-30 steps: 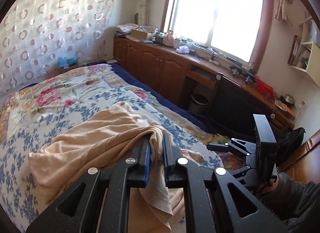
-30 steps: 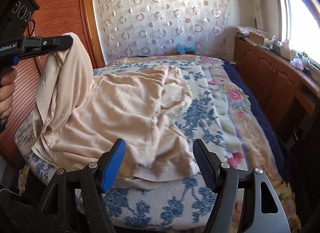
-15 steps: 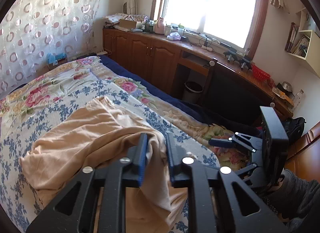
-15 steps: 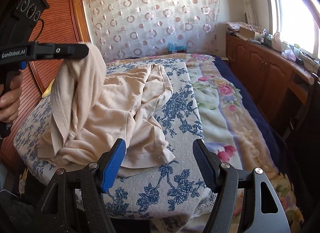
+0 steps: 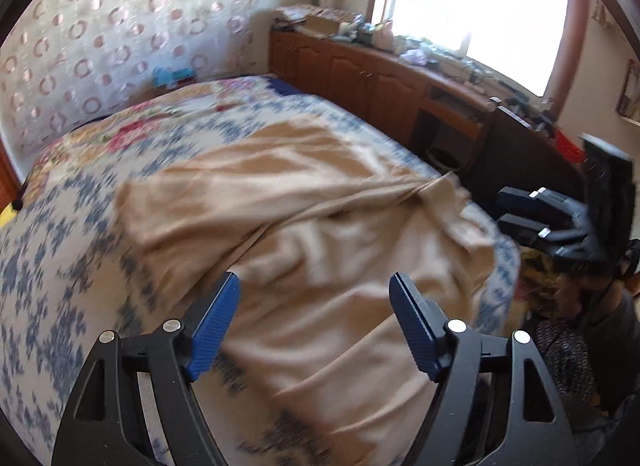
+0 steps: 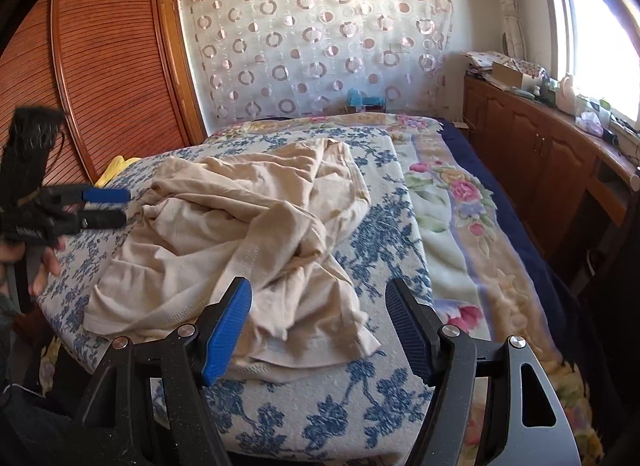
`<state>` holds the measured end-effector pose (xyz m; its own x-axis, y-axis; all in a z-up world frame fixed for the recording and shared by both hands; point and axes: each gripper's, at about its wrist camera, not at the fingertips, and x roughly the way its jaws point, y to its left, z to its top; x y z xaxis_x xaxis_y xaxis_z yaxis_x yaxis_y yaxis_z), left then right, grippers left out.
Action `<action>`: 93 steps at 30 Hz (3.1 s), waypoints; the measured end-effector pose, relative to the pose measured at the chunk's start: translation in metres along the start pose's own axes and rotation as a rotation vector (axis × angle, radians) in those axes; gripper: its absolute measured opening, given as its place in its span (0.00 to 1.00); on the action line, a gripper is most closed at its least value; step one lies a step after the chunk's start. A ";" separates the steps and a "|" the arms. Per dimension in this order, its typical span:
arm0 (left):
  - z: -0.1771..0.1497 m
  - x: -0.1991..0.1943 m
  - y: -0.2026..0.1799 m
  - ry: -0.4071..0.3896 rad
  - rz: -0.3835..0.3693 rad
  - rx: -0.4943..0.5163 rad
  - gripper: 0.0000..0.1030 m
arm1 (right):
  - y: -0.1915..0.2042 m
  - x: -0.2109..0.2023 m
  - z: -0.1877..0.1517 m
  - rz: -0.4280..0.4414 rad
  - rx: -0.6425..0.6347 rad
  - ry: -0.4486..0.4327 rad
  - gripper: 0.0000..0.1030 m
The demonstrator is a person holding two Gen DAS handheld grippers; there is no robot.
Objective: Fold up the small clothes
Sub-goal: 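Release the shirt with the left gripper and move both grippers over it, then grasp the beige shirt edge with the right gripper and lift it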
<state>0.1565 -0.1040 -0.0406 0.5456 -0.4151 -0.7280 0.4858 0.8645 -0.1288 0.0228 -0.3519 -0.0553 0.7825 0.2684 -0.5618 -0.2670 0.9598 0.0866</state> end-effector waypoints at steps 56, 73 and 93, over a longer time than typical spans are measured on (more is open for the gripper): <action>-0.058 -0.066 0.100 -0.132 0.174 -0.189 0.75 | 0.101 0.144 0.179 0.162 -0.326 0.098 0.06; -0.054 -0.056 0.085 -0.109 0.141 -0.169 0.76 | 0.033 0.211 0.208 -0.162 -0.138 0.222 0.07; -0.048 -0.017 0.030 -0.052 0.024 -0.096 0.75 | 0.042 0.119 0.082 0.083 -0.185 0.285 0.37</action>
<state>0.1292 -0.0574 -0.0642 0.5920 -0.4061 -0.6962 0.4060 0.8964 -0.1777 0.1507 -0.2731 -0.0508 0.5724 0.2860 -0.7685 -0.4409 0.8975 0.0056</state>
